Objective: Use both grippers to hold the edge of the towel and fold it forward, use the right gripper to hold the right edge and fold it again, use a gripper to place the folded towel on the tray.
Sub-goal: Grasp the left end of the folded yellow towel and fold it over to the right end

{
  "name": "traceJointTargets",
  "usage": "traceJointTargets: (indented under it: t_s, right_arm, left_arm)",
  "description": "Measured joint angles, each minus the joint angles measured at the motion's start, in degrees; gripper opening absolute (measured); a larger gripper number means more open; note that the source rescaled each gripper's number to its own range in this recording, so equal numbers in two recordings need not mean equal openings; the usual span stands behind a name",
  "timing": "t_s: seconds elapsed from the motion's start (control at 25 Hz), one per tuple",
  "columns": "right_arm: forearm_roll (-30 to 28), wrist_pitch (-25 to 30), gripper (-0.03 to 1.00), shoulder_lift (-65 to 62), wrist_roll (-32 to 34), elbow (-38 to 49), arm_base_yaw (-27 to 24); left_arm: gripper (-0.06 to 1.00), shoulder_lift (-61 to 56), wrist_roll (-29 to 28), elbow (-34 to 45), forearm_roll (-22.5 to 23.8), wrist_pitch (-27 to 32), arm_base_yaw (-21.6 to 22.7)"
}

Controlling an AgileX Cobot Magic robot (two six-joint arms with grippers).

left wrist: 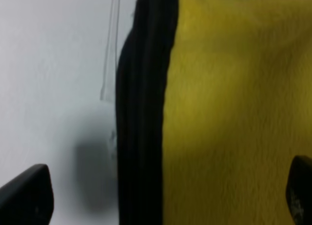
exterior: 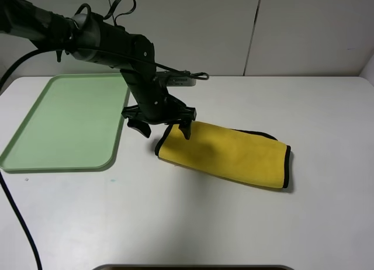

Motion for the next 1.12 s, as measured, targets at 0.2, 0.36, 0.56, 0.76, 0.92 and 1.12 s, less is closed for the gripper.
traceJointTargets:
  t_s: [0.2, 0.36, 0.56, 0.76, 0.92, 1.12]
  right_arm:
    - [0.0, 0.0, 1.0, 0.0, 0.0, 0.0, 0.0]
    - [0.0, 0.0, 1.0, 0.0, 0.0, 0.0, 0.0]
    - [0.0, 0.0, 1.0, 0.0, 0.0, 0.0, 0.0]
    - [0.0, 0.0, 1.0, 0.0, 0.0, 0.0, 0.0]
    - [0.0, 0.0, 1.0, 0.0, 0.0, 0.0, 0.0]
    - [0.0, 0.0, 1.0, 0.0, 0.0, 0.0, 0.0]
  left_arm:
    - [0.95, 1.59, -0.04, -0.12, -0.12, -0.7, 0.0]
    - [0.95, 2.49, -0.06, -0.12, -0.12, -2.1, 0.0]
    - [0.94, 3.12, -0.11, -0.28, -0.17, -2.62, 0.0]
    - [0.86, 3.24, -0.04, -0.4, -0.11, -3.23, 0.0]
    - [0.71, 3.36, -0.04, -0.4, -0.11, -3.46, 0.0]
    - [0.42, 3.66, -0.04, -0.4, -0.27, -3.46, 0.0]
